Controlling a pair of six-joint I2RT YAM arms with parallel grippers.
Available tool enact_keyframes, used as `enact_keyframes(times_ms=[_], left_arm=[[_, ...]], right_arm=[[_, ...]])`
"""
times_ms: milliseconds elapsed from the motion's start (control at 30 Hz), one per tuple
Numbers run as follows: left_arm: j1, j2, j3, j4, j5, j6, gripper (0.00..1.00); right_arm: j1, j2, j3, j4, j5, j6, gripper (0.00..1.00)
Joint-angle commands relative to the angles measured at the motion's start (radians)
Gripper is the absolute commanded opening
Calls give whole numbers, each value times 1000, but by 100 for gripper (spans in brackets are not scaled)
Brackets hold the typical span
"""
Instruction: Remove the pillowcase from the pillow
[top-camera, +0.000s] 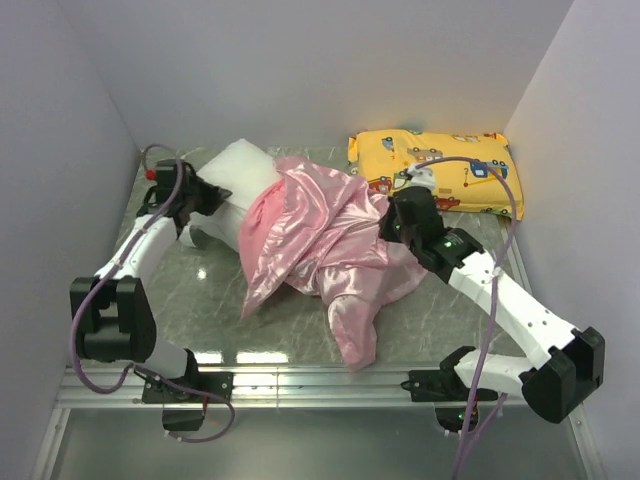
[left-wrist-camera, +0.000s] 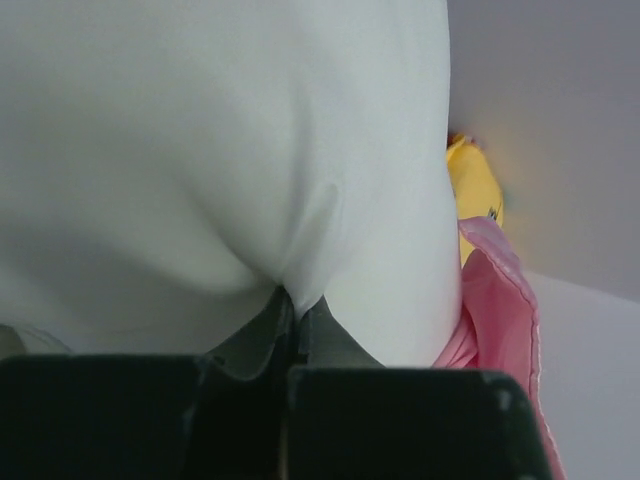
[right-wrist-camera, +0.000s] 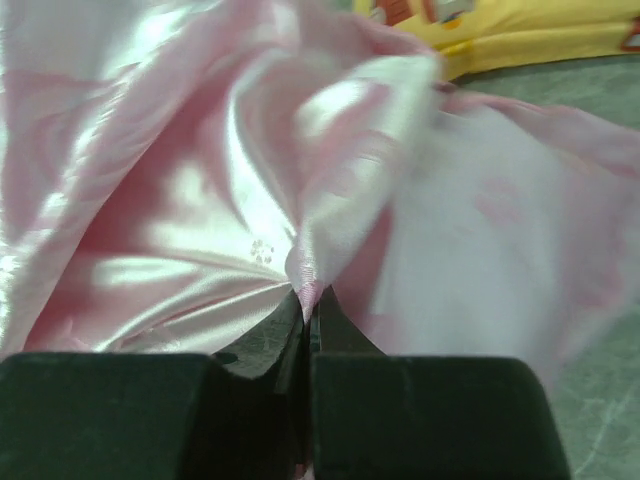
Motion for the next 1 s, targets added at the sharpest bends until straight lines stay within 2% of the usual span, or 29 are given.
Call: enact_keyframes(times_ms=[0,133,200,367,467,500,533,600,667,733,867,967], left_arm=[[214,-114,-22,-9,-43,9,0],[333,-155,-21,-35,-11,25,0],[353,-181,-40,-34,-18,34,0],[310,-223,-126,35,3,34,0],[258,-244,-174,60,-17,31,0],[235,-255,-198,67,-18,29,1],[226,-260,-209,74,-24,28,1],[195,-278,-246,95,-35,14,0],[175,-286,-261,107,-43,8,0],[153,-287,-275,107,-53,8,0],[144,-301,-297,112,-61,8,1],[143,-304,-301,115,-60,6,0]], right_arm=[[-137,-102,17,-52,46,-26,0],[-319,-180,-2,-63,-43,-35,0],[-408,-195,-8,-63,-85,-46,0],[-398,-169,-12,-42,-235,-47,0],[-193,-152,17,-69,-124,-40,18],[-118,-146,44,-77,-46,-34,34],[-12,-139,58,-87,-21,-28,41],[91,-106,104,-95,57,-9,56],[223,-44,139,-101,131,-8,63],[280,21,216,-134,203,-21,70],[375,218,348,-91,188,-78,77],[407,402,519,-115,151,-109,79]])
